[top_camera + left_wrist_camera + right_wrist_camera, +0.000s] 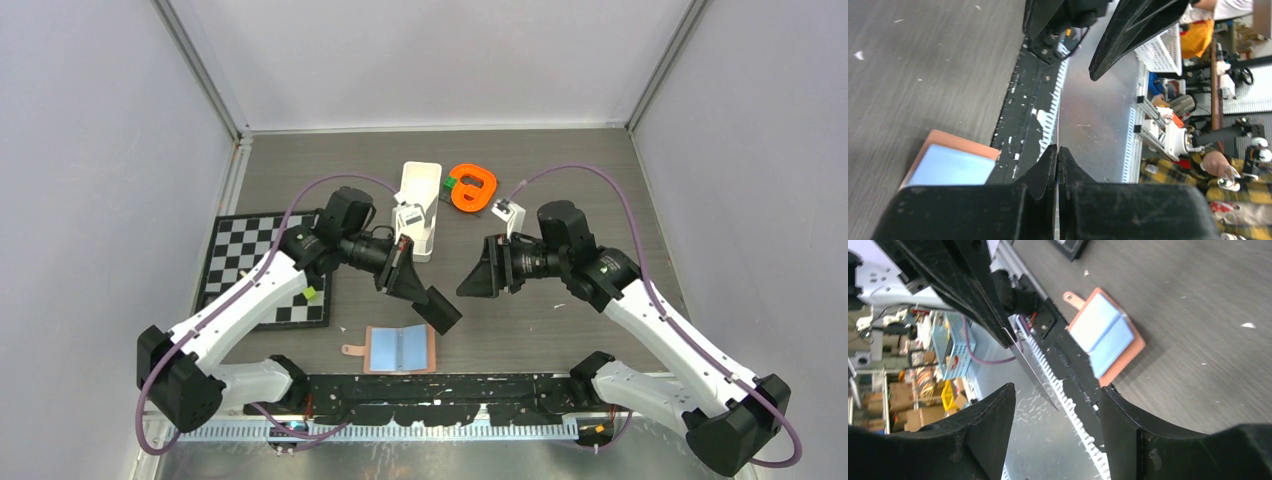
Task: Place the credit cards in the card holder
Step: Pick up the credit card from the storage box, then insert the credit card into the card holder.
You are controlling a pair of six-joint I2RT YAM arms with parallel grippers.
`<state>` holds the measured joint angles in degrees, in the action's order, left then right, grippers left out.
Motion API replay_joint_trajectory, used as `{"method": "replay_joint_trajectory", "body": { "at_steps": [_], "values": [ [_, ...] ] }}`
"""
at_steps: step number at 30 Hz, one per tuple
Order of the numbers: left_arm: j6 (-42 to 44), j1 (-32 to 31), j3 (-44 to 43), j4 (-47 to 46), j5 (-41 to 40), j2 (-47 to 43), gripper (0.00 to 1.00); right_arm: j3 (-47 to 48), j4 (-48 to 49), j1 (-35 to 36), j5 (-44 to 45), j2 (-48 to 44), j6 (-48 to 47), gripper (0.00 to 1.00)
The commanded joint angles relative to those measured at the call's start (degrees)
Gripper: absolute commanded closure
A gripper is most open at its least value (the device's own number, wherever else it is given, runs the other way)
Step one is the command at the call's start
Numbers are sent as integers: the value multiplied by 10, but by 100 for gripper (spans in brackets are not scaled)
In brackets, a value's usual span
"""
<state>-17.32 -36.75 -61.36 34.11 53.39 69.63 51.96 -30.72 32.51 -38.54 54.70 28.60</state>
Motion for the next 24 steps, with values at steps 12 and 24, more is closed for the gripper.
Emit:
{"method": "replay_joint_trajectory", "body": {
  "at_steps": [12,24],
  "values": [
    [-13,-8,22,-49,87,-43,100,-4,122,141,-45,39,57,61],
    [-103,-4,82,8,-268,-82,25,-121,210,155,107,42,218,100]
  ]
}}
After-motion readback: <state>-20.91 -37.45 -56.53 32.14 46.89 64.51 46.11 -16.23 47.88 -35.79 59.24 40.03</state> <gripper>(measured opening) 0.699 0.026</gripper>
